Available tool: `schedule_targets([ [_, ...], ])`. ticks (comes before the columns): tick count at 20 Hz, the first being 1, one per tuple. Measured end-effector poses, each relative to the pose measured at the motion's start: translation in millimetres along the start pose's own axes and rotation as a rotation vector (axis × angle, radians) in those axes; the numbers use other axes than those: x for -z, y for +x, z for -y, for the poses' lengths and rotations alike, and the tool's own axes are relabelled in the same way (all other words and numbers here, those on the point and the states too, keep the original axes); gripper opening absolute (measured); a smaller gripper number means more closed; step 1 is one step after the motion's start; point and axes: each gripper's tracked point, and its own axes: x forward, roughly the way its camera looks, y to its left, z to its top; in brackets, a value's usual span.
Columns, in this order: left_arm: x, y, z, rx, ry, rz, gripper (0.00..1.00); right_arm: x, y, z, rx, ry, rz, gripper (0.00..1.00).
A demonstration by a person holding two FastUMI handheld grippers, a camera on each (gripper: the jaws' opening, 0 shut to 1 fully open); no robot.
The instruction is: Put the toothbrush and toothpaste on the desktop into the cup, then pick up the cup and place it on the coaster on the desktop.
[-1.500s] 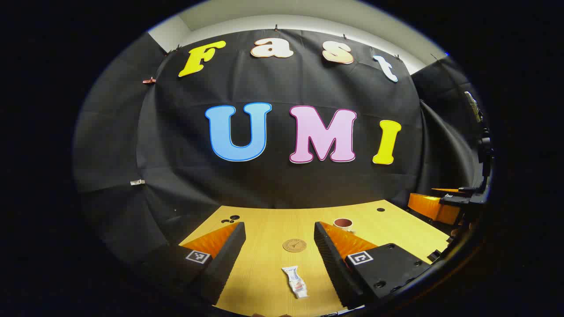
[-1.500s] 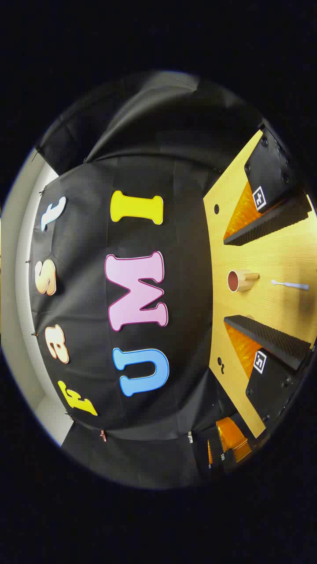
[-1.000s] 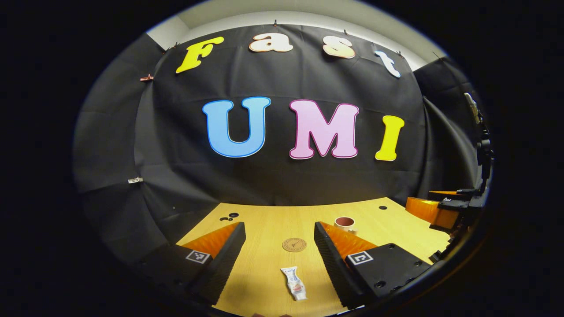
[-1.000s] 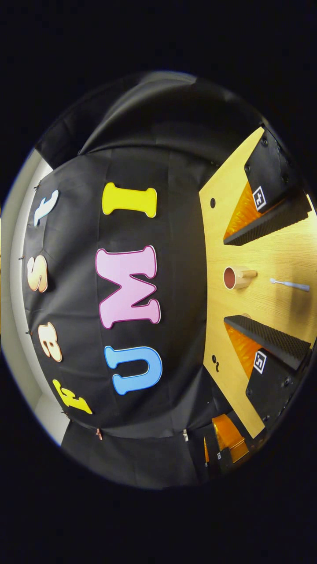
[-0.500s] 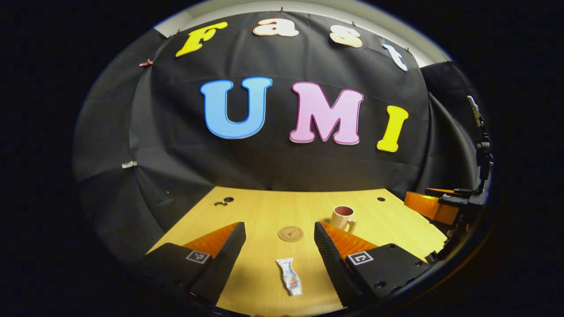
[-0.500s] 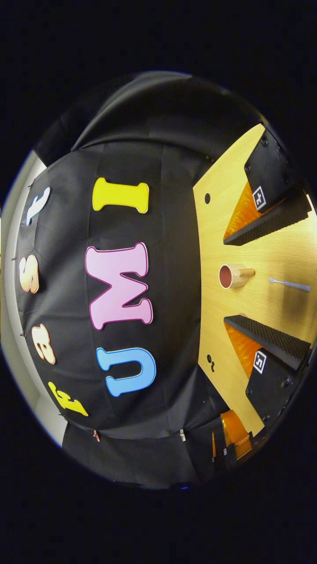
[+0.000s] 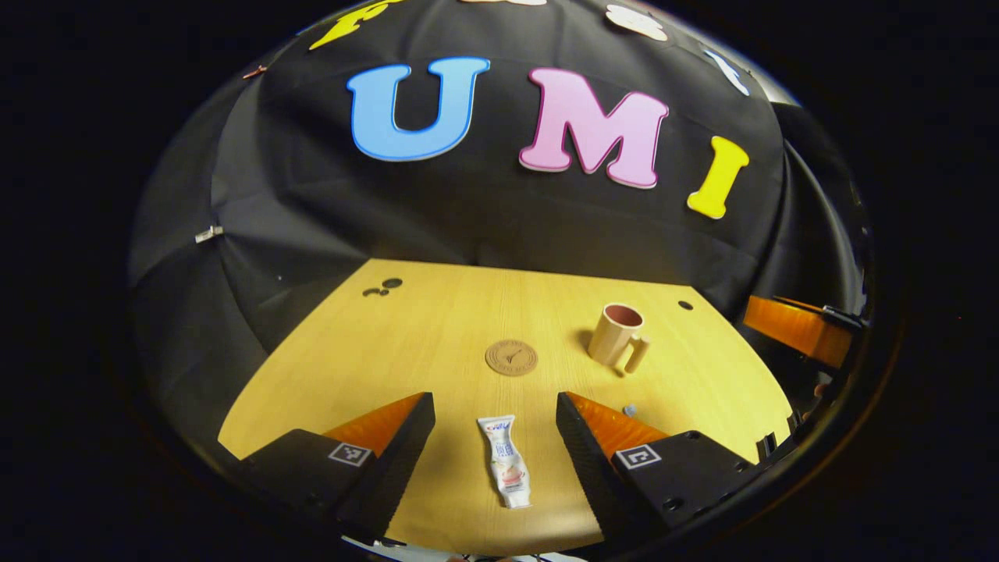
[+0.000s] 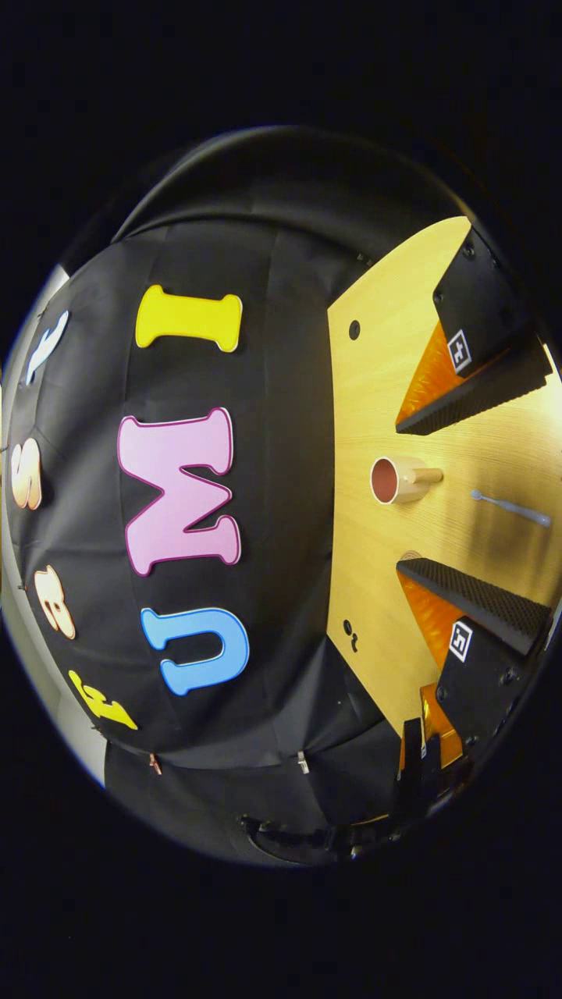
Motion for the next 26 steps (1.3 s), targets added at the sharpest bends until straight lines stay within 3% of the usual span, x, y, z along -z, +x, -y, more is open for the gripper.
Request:
schedule_targets([
  [7, 62.4, 59.8, 0.5, -0.045, 0.014, -0.232, 0.98, 32.3, 23.8, 15.8, -0.046, 0.009, -0.098, 0.98],
  [11, 88.3, 85.5, -7.6, -0.085, 0.019, -0.372, 0.98, 57.2, 34.6, 33.8, -0.027, 0.01, -0.155, 0.98],
  [18, 115.6, 112.0, 1.1, -0.079, 0.051, -0.539, 0.93, 92.8, 33.8, 42.8, -0.043, 0.069, -0.244, 0.99],
  [21, 122.5, 115.1, 1.7, -0.085, 0.032, -0.577, 0.77, 101.6, 33.6, 40.3, -0.054, 0.095, -0.27, 0.99],
  [24, 120.3, 118.3, 2.4, -0.078, 0.039, -0.58, 0.75, 111.5, 34.7, 35.6, -0.061, 0.11, -0.302, 0.98],
  [26, 120.1, 120.9, 3.2, -0.07, 0.051, -0.596, 0.66, 120.9, 35.3, 31.9, -0.06, 0.101, -0.333, 0.98],
])
